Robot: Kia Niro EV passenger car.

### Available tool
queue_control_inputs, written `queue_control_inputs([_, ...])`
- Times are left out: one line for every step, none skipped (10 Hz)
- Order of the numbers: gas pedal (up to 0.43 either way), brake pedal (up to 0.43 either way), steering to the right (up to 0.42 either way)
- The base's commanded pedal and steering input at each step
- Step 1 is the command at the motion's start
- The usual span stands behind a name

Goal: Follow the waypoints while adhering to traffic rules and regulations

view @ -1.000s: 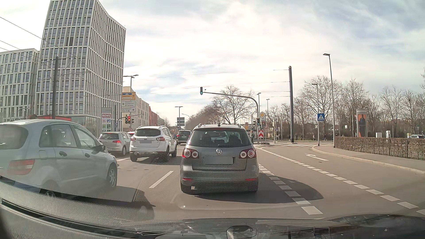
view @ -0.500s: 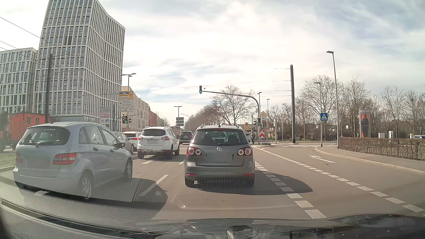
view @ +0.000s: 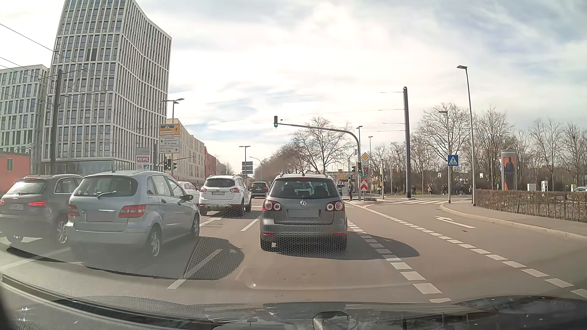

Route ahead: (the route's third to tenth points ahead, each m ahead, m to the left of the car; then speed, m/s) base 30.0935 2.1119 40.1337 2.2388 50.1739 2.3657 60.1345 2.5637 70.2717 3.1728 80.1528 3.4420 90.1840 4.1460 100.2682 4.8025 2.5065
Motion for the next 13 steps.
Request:
queue_control_inputs([0.189,0.0,0.004])
queue_control_inputs([0.189,0.0,0.004])
queue_control_inputs([0.189,0.0,0.003])
queue_control_inputs([0.189,0.0,0.003])
queue_control_inputs([0.189,0.0,0.003])
queue_control_inputs([0.189,0.0,0.003])
queue_control_inputs([0.197,0.0,0.003])
queue_control_inputs([0.197,0.0,0.003])
queue_control_inputs([0.209,0.0,0.003])
queue_control_inputs([0.22,0.0,0.003])
queue_control_inputs([0.22,0.0,0.002])
queue_control_inputs([0.22,0.0,0.002])
queue_control_inputs([0.22,0.0,0.001])
